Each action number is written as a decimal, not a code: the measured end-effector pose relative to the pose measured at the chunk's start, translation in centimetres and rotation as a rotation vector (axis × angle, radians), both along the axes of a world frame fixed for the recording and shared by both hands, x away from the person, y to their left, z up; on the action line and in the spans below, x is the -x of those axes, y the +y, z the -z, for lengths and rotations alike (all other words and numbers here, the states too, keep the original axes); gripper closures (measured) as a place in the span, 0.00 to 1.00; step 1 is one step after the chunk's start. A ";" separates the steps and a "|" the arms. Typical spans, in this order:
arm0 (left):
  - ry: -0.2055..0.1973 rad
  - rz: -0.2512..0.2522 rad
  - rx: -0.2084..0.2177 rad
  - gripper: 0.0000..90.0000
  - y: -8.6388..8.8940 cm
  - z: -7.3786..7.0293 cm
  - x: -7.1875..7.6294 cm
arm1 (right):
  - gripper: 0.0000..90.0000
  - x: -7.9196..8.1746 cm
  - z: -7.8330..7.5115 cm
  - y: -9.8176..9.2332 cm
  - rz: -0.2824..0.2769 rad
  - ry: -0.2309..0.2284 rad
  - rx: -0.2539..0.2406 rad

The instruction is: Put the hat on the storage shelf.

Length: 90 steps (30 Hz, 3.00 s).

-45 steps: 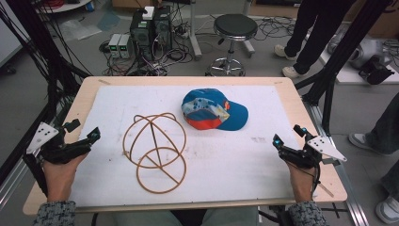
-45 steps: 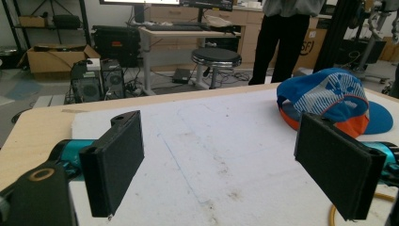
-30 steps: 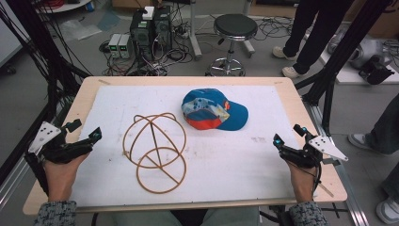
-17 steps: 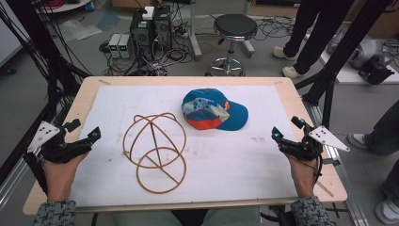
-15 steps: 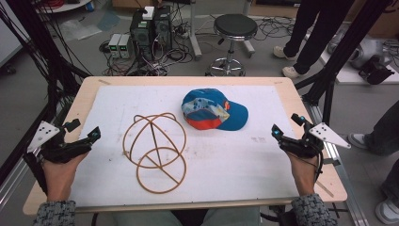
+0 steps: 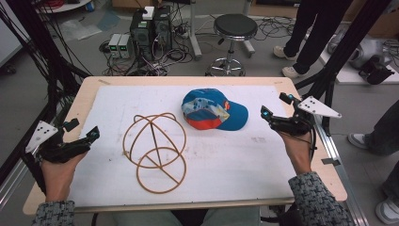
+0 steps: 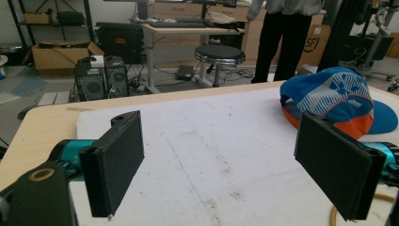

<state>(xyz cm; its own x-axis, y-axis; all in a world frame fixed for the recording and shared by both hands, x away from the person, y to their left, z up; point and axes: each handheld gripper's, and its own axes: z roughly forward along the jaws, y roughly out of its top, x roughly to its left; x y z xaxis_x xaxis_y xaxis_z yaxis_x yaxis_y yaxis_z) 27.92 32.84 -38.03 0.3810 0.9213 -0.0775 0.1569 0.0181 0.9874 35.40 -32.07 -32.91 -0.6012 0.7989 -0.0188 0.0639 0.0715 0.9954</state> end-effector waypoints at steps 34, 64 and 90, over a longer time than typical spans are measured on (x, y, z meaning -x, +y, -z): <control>-0.011 0.017 0.011 0.18 0.0 -0.3 0.1 | 0.15 -11.0 -0.2 12.9 -0.246 0.108 0.082; -0.015 0.019 0.008 0.18 -0.1 -0.3 0.1 | 0.28 -14.4 4.7 16.4 -0.256 0.196 0.215; -0.015 0.013 0.014 0.18 0.1 -0.4 0.1 | 0.84 -14.5 5.5 17.3 -0.242 0.214 0.368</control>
<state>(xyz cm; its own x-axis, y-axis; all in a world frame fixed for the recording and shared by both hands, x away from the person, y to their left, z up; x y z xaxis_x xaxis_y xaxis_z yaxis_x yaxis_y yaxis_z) 27.81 32.97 -37.65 0.3941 0.9151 -0.0851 0.1427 0.0305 0.9893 49.91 -14.81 -38.37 -0.7903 0.5989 -0.1296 0.2023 0.4546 0.8674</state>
